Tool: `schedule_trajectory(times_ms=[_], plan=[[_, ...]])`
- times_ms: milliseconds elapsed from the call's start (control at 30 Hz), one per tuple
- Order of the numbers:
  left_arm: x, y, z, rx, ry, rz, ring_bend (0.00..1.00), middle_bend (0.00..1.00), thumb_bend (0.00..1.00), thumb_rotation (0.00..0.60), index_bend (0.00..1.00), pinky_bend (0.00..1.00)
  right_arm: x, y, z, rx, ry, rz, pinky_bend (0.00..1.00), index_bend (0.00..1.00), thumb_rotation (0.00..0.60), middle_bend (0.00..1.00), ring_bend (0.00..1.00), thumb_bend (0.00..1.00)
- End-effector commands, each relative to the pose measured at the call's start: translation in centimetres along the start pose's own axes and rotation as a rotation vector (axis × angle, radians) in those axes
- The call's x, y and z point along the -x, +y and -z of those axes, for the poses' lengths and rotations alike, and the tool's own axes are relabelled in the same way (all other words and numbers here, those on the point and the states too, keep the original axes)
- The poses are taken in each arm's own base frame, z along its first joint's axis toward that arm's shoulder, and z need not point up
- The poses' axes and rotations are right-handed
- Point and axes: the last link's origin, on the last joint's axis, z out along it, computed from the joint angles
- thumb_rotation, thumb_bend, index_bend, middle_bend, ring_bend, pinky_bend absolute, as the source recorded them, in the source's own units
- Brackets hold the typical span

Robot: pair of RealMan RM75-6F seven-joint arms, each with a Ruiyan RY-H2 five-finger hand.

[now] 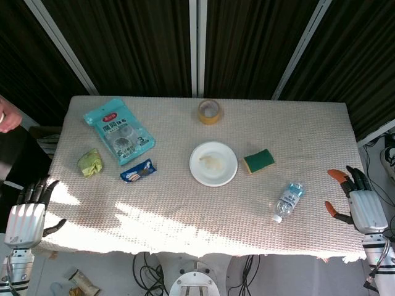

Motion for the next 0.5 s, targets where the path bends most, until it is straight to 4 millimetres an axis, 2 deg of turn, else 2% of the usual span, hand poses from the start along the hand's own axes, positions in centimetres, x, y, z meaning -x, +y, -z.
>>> schedule_trajectory(times_ms=[33,233,333,500], plan=[[0.0,0.0,-0.1,0.001,-0.002,-0.003,0.06,0.06,0.09,0.6,0.15,0.14,0.0,0.0,-0.1,0.0,-0.001,0.001,0.0,0.19,0.6,0.18,0.0,0.21],[0.1,0.0,0.0,0.0,-0.005,-0.005,0.06,0.06,0.09,0.6,0.15,0.14,0.1,-0.5,-0.9,-0.026,-0.023,0.016,0.0,0.19,0.6,0.18,0.0,0.21],[0.1,0.0,0.1,-0.001,-0.006,-0.001,0.06,0.06,0.09,0.6,0.15,0.14,0.5,-1.3,-2.9,-0.075,-0.06,0.029,0.0,0.19,0.6,0.18,0.0,0.21],[0.0,0.2,0.2,0.003,-0.001,0.0,0.06,0.06,0.09,0.6,0.15,0.14,1.6,-2.9,-8.2,-0.146,-0.14,0.095,0.0,0.23,0.6,0.19,0.0,0.21]])
